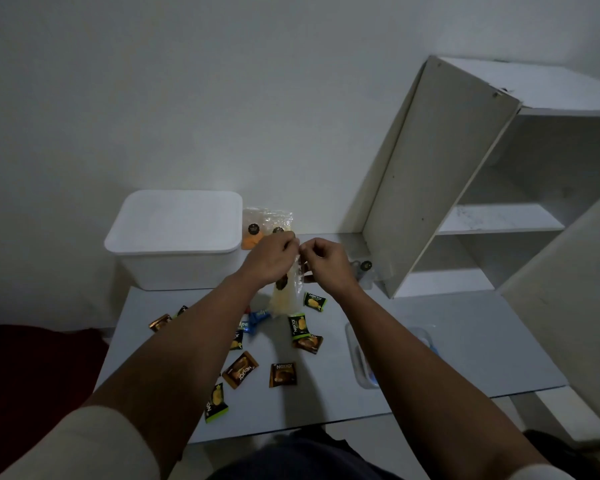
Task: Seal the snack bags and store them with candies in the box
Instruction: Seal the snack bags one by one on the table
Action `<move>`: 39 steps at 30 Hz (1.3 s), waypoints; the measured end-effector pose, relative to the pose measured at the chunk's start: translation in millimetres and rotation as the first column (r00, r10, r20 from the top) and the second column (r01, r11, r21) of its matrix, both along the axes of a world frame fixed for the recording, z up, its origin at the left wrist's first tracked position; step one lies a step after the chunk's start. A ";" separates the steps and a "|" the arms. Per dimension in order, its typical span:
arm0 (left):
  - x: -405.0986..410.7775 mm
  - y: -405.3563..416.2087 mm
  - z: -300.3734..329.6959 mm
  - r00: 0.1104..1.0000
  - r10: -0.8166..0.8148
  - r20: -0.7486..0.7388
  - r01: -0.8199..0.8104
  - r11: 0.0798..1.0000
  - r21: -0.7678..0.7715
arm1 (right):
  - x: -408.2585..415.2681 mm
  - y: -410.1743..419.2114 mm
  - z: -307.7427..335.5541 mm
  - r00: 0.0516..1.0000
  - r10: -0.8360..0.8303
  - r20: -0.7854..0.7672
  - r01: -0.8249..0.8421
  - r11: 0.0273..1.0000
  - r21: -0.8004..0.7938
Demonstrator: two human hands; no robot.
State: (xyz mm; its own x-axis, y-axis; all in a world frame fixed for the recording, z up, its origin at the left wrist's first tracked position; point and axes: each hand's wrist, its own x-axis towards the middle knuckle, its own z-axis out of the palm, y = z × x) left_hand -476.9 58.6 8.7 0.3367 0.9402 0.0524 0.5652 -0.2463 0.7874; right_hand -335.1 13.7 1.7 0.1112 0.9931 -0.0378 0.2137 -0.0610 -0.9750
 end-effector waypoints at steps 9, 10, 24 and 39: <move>0.8 0.6 -12.2 0.988 0.088 0.130 -0.076 0.992 -0.097 | 13.6 4.1 2.4 0.991 0.091 -0.099 -0.107 0.980 -0.169; 2.3 -1.1 -15.2 0.991 0.059 0.116 -0.044 0.991 -0.128 | 15.9 6.3 1.2 0.993 0.059 -0.098 -0.074 0.985 -0.159; 39.4 60.5 -58.6 0.955 0.215 0.203 -0.167 0.958 -0.232 | 83.6 80.5 -20.7 0.989 0.088 0.118 -0.061 0.975 -0.215; 98.7 197.9 -117.8 0.866 0.350 0.356 -0.170 0.877 -0.449 | 143.5 226.4 -89.2 0.997 -0.019 -0.079 -0.009 0.939 -0.343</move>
